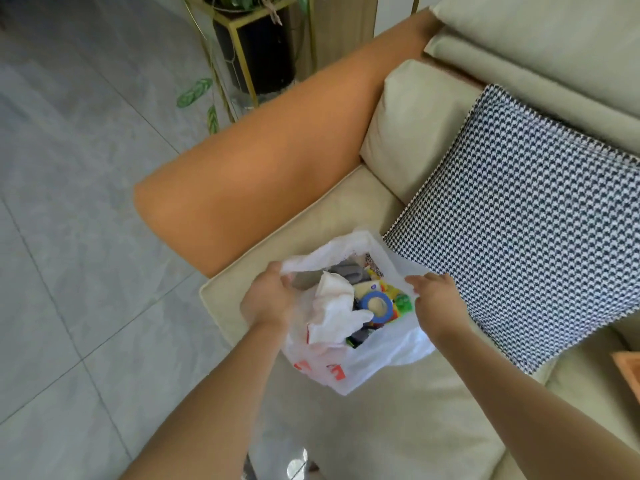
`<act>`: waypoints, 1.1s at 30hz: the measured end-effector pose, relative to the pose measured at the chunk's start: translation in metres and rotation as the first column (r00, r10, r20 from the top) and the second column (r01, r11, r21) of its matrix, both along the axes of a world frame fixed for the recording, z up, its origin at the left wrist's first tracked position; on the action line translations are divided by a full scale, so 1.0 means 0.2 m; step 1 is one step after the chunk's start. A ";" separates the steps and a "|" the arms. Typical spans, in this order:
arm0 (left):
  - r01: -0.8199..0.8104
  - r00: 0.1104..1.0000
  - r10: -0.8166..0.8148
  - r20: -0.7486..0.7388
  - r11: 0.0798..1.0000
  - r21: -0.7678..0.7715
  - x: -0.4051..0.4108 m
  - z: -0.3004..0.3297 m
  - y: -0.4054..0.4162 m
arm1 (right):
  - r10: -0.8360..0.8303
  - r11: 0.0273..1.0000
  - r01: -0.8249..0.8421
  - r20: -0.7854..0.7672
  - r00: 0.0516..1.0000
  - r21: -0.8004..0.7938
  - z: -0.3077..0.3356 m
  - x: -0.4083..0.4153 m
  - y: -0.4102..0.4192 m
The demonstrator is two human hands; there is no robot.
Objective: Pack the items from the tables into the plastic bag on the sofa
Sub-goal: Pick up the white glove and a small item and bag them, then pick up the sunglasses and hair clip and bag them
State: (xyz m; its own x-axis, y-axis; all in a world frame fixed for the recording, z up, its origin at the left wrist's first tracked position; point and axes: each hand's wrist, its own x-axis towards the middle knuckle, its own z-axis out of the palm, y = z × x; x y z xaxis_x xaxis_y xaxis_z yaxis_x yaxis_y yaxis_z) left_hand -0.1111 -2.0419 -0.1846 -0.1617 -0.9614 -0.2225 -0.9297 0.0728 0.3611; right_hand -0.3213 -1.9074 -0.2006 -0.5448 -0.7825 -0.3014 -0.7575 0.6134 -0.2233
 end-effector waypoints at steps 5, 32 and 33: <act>-0.031 1.000 0.030 -0.010 0.991 -0.133 0.01 0.14 0.04 | 0.022 0.999 -0.024 -0.033 0.999 -0.041 0.09 -0.01 0.08; -0.104 0.945 -0.010 0.325 0.938 0.332 0.53 0.48 1.24 | 0.617 0.761 -0.618 0.076 0.784 0.197 0.46 0.69 0.59; -0.112 0.944 -0.005 0.330 0.935 0.336 0.57 0.50 1.30 | 0.649 0.731 -0.650 0.082 0.756 0.206 0.48 0.76 0.62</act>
State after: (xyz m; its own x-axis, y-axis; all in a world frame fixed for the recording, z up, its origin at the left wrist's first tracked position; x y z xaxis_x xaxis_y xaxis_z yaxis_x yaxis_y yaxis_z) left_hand 0.0033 -1.7817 -0.0852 0.0244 -0.8194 -0.5727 -0.9978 -0.0549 0.0361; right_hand -0.1698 -1.7832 -0.1054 0.0746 -0.8630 -0.4997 -0.9882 0.0032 -0.1532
